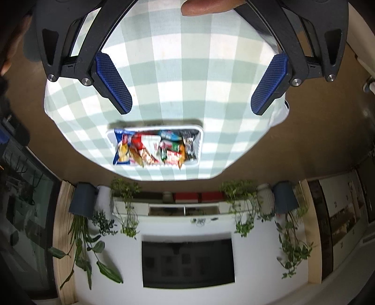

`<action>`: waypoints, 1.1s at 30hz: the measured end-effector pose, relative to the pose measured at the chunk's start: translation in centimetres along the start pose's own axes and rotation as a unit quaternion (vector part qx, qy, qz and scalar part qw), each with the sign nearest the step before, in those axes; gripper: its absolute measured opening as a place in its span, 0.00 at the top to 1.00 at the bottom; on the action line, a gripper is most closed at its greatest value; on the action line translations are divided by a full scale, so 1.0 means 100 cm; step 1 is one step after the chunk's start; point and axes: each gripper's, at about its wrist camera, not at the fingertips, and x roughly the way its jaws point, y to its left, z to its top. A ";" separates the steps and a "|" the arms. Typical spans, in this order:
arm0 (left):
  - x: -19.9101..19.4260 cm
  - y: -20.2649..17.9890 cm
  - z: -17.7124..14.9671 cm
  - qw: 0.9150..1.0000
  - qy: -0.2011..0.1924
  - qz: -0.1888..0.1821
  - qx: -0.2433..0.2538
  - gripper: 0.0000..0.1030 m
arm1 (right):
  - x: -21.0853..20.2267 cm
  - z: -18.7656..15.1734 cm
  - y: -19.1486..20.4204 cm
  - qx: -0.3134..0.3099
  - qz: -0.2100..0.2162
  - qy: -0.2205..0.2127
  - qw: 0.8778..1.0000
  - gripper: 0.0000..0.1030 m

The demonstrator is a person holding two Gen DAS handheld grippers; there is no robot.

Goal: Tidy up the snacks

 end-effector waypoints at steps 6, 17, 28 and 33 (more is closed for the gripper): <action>0.031 0.005 -0.015 0.999 0.032 -0.004 -0.012 0.00 | 0.017 -0.024 0.007 -0.016 -0.007 0.048 0.999 0.00; 0.054 0.015 -0.031 0.998 0.063 -0.011 -0.023 0.00 | 0.032 -0.038 0.025 -0.037 -0.010 0.092 0.995 0.00; 0.056 0.018 -0.036 0.997 0.070 -0.012 -0.026 0.00 | 0.036 -0.042 0.033 -0.046 -0.011 0.109 0.993 0.00; 0.056 0.019 -0.038 0.997 0.073 -0.011 -0.026 0.00 | 0.037 -0.043 0.035 -0.047 -0.009 0.113 0.992 0.00</action>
